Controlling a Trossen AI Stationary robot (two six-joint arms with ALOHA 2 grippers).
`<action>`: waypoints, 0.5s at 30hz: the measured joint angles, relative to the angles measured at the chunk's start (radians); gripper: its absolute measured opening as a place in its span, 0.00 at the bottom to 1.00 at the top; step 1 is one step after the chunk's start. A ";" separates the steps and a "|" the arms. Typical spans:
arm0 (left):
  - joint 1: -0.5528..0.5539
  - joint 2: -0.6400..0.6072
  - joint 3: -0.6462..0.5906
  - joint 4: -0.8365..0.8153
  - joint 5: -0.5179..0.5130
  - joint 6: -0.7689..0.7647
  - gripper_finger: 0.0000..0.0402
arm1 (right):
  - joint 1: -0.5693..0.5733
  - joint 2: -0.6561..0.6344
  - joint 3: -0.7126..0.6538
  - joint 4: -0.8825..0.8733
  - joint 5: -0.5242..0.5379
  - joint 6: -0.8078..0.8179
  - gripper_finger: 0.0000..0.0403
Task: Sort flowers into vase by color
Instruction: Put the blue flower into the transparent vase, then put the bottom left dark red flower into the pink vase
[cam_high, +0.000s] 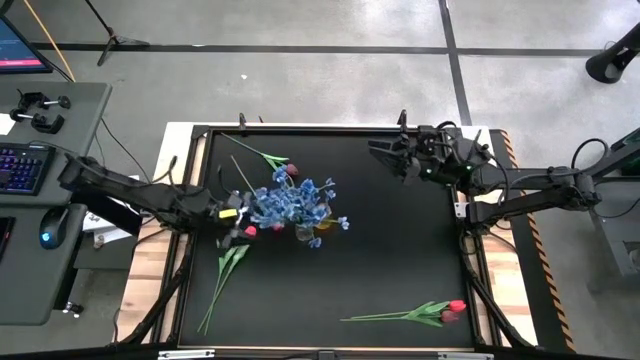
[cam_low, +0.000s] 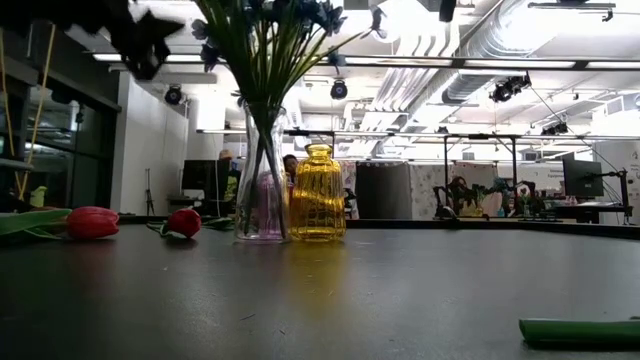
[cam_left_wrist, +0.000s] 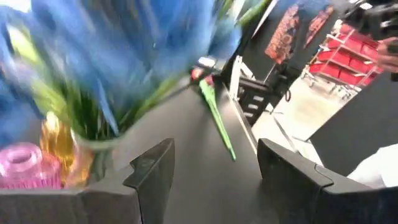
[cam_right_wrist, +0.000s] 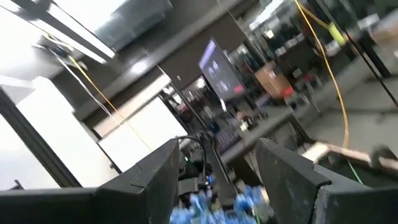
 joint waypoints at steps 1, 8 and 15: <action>0.000 -0.019 0.021 -0.022 -0.001 0.018 0.54 | 0.000 0.000 0.000 0.028 0.000 -0.015 0.51; 0.000 -0.083 0.200 -0.221 -0.152 0.119 0.54 | -0.006 -0.001 0.000 0.195 0.000 -0.111 0.51; 0.001 -0.027 0.367 -0.769 -0.257 -0.019 0.54 | -0.006 -0.001 0.002 0.175 -0.017 -0.113 0.51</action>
